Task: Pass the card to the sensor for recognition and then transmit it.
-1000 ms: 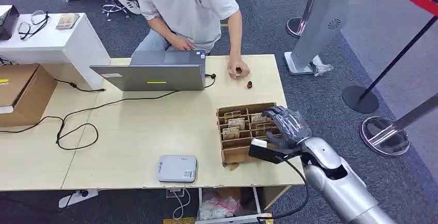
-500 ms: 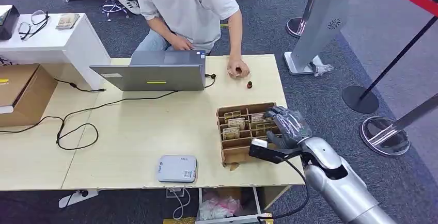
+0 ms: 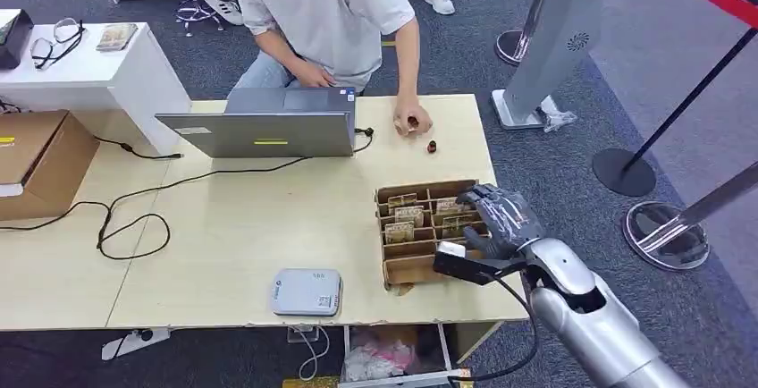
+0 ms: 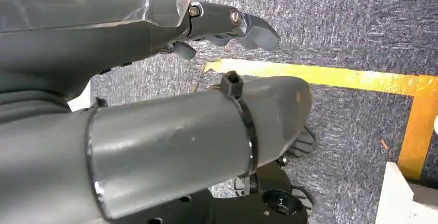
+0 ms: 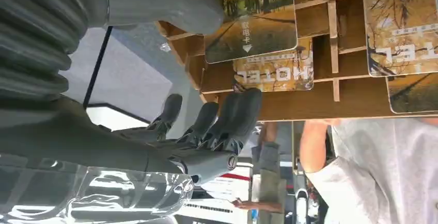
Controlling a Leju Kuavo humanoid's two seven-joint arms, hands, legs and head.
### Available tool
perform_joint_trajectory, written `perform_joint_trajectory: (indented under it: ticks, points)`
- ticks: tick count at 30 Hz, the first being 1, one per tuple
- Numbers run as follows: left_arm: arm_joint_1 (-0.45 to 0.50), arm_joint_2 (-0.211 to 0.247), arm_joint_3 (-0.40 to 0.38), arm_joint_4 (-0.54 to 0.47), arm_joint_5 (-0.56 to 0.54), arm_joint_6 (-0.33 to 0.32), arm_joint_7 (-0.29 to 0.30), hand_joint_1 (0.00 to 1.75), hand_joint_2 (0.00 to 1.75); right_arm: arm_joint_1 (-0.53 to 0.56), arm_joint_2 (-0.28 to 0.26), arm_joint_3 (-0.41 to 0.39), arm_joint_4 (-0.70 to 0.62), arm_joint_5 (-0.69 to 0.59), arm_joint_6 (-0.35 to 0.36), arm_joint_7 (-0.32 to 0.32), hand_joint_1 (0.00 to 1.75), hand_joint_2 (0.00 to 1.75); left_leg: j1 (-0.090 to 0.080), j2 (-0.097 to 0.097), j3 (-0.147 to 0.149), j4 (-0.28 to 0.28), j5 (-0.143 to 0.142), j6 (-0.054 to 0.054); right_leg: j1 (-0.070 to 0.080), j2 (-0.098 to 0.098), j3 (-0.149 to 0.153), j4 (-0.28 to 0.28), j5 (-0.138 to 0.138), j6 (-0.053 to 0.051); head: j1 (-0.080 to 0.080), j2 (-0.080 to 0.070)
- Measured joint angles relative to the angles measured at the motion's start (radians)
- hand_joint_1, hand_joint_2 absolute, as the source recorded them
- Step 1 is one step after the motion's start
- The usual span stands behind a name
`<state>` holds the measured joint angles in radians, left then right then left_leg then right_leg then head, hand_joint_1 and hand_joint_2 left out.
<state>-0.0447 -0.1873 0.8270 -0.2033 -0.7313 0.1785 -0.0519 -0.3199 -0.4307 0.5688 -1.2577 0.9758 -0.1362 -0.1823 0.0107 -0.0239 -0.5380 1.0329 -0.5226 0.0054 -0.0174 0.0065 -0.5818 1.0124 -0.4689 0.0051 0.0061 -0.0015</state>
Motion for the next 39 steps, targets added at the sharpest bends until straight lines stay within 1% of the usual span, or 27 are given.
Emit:
perform_joint_trajectory:
  ticks: [1, 11, 15, 20, 23, 29, 31, 33, 34, 36, 37, 38, 39]
  points:
    - [0.000, -0.001, 0.000, 0.000, 0.000, 0.000, 0.000, 0.00, 0.00, 0.003, -0.003, 0.000, -0.004, 0.000, 0.000, 0.000, 0.73, 1.75, 0.000, 0.000, 0.000, 0.000, 0.000, 0.000, 0.000, 0.000, 0.000, 0.000, 0.000, 0.000, 0.000, 0.000]
    - [0.000, -0.002, 0.000, 0.000, 0.000, 0.000, 0.000, 0.00, 0.00, 0.009, -0.008, 0.000, -0.023, 0.000, -0.002, 0.000, 0.73, 1.75, 0.000, 0.000, 0.000, 0.000, 0.000, 0.000, 0.000, 0.000, 0.000, 0.000, 0.000, 0.000, 0.000, 0.000]
    - [0.000, -0.002, 0.000, 0.000, 0.001, -0.001, 0.000, 0.00, 0.00, 0.009, -0.008, 0.000, -0.024, 0.000, -0.003, 0.000, 0.80, 1.75, 0.000, 0.000, 0.000, 0.000, 0.000, 0.000, 0.000, 0.000, 0.000, 0.000, 0.000, 0.000, 0.000, 0.000]
    - [0.000, -0.002, 0.000, 0.000, 0.000, -0.001, 0.000, 0.00, 0.00, 0.013, -0.008, 0.005, -0.027, 0.002, -0.001, 0.000, 0.77, 1.75, 0.000, 0.000, 0.000, 0.000, 0.000, 0.000, 0.000, 0.000, 0.000, 0.000, 0.000, 0.000, 0.000, 0.000]
    - [0.000, -0.002, 0.000, 0.000, -0.002, -0.001, 0.000, 0.00, 0.00, 0.013, -0.008, 0.008, -0.027, 0.002, 0.002, 0.000, 0.79, 1.75, 0.000, 0.000, 0.000, 0.000, 0.000, 0.000, 0.000, 0.000, 0.000, 0.000, 0.000, 0.000, 0.000, 0.000]
    - [0.000, -0.002, 0.000, 0.000, -0.004, -0.001, 0.000, 0.00, 0.00, 0.013, -0.008, 0.022, -0.016, 0.002, 0.008, 0.000, 0.72, 1.75, 0.000, 0.000, 0.000, 0.000, 0.000, 0.000, 0.000, 0.000, 0.000, 0.000, 0.000, 0.000, 0.000, 0.000]
    - [0.000, -0.002, 0.000, 0.000, -0.003, 0.000, 0.001, 0.00, 0.00, 0.013, -0.008, 0.027, -0.011, 0.003, 0.008, 0.000, 0.73, 1.75, 0.000, 0.000, -0.001, 0.000, 0.000, 0.000, 0.000, 0.000, 0.000, 0.000, 0.000, 0.000, 0.000, 0.000]
    - [0.000, -0.002, 0.000, 0.000, -0.002, 0.000, 0.001, 0.00, 0.00, 0.013, -0.007, 0.031, -0.008, 0.003, 0.008, 0.000, 0.79, 1.75, 0.000, 0.000, -0.001, 0.000, 0.000, 0.000, 0.000, 0.000, 0.000, 0.000, 0.000, 0.000, 0.000, 0.000]
    - [0.000, -0.002, 0.000, 0.000, -0.001, 0.000, 0.002, 0.00, 0.00, 0.012, -0.007, 0.031, -0.006, 0.005, 0.008, 0.000, 0.79, 1.75, 0.000, 0.000, -0.001, 0.000, 0.000, 0.000, 0.000, 0.000, 0.000, 0.000, 0.000, 0.000, 0.000, 0.000]
    - [0.000, -0.002, 0.000, 0.000, 0.002, 0.001, 0.002, 0.00, 0.00, 0.012, -0.005, 0.033, -0.002, 0.006, 0.011, 0.000, 0.98, 1.75, 0.000, 0.000, -0.001, 0.000, 0.000, 0.000, 0.000, 0.000, 0.000, 0.000, 0.000, 0.000, 0.000, 0.000]
    - [0.000, -0.002, 0.000, 0.000, 0.002, 0.001, 0.003, 0.00, 0.00, 0.011, -0.005, 0.034, 0.000, 0.006, 0.011, 0.000, 0.98, 1.75, 0.000, 0.000, -0.001, 0.000, 0.000, 0.000, 0.000, 0.000, 0.000, 0.000, 0.000, 0.000, 0.000, 0.000]
    - [0.000, -0.002, 0.000, 0.000, 0.003, 0.001, 0.003, 0.00, 0.00, 0.008, -0.003, 0.035, 0.003, 0.006, 0.013, 0.000, 1.33, 1.75, 0.000, 0.000, -0.001, 0.000, 0.000, 0.000, 0.000, 0.000, 0.000, 0.000, 0.000, 0.000, 0.000, 0.000]
    - [0.000, -0.002, 0.000, 0.000, 0.005, 0.001, 0.003, 0.00, 0.00, 0.004, -0.001, 0.038, 0.008, 0.006, 0.014, 0.001, 1.41, 1.75, 0.000, 0.000, -0.001, 0.000, 0.000, 0.000, 0.000, 0.000, 0.000, 0.000, 0.000, 0.000, 0.000, 0.000]
